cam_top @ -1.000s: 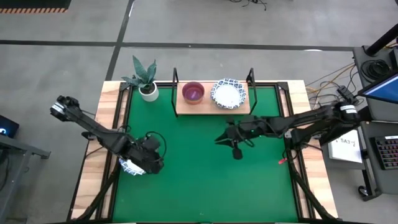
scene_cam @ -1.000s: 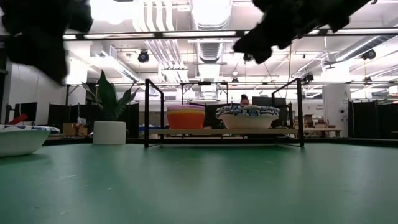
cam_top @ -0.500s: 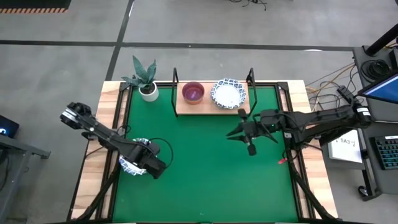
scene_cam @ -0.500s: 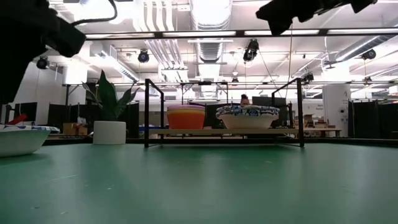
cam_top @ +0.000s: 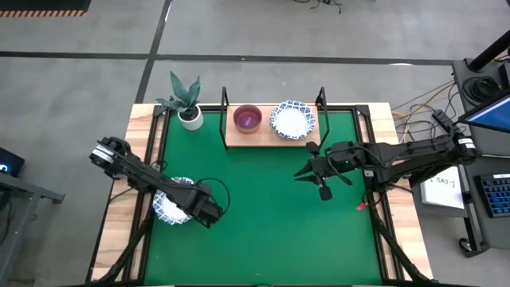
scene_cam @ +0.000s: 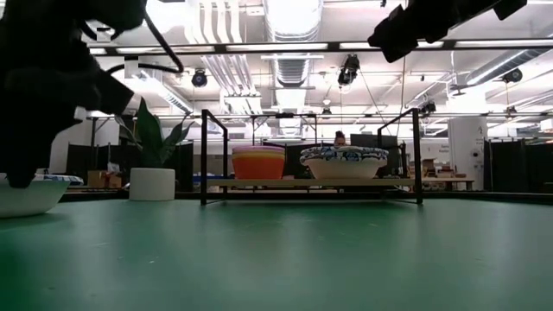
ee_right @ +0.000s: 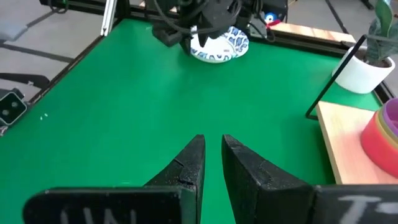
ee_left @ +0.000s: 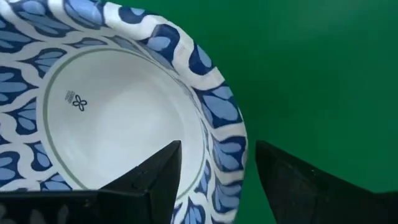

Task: Place and stack bowls onto a shelf
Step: Stack the white patterned bowl on top of the white patterned bowl on the shelf, then return to Home Position

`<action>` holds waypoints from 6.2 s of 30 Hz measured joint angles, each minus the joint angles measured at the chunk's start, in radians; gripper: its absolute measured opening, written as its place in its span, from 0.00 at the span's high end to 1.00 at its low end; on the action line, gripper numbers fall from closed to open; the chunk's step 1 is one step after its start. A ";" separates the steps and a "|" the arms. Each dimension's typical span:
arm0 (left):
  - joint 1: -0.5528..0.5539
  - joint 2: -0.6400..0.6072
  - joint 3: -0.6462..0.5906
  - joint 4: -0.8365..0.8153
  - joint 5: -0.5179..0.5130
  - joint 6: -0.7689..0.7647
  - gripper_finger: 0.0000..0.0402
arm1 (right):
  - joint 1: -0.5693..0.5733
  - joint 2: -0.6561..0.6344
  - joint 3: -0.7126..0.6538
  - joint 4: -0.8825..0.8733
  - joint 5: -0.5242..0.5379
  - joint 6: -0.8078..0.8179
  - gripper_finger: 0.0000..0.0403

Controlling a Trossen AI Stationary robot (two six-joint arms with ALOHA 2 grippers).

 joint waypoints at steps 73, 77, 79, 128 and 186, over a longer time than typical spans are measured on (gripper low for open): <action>0.656 0.685 1.361 0.146 -0.423 1.926 0.68 | 0.045 -0.376 -0.082 -0.256 -0.001 0.001 0.89; 0.651 0.676 1.361 0.115 -0.424 1.914 0.60 | 0.045 -0.376 -0.083 -0.257 -0.002 0.001 0.89; 0.641 0.664 1.361 0.076 -0.421 1.878 0.58 | 0.045 -0.377 -0.089 -0.258 -0.002 -0.002 0.89; 0.364 -1.292 -0.619 1.036 -0.218 1.375 0.70 | -0.030 -0.755 -0.375 0.036 0.045 -0.103 0.89; 0.365 -1.603 -0.837 1.051 -0.252 1.359 0.70 | -0.034 -0.913 -0.702 0.314 0.263 0.038 0.89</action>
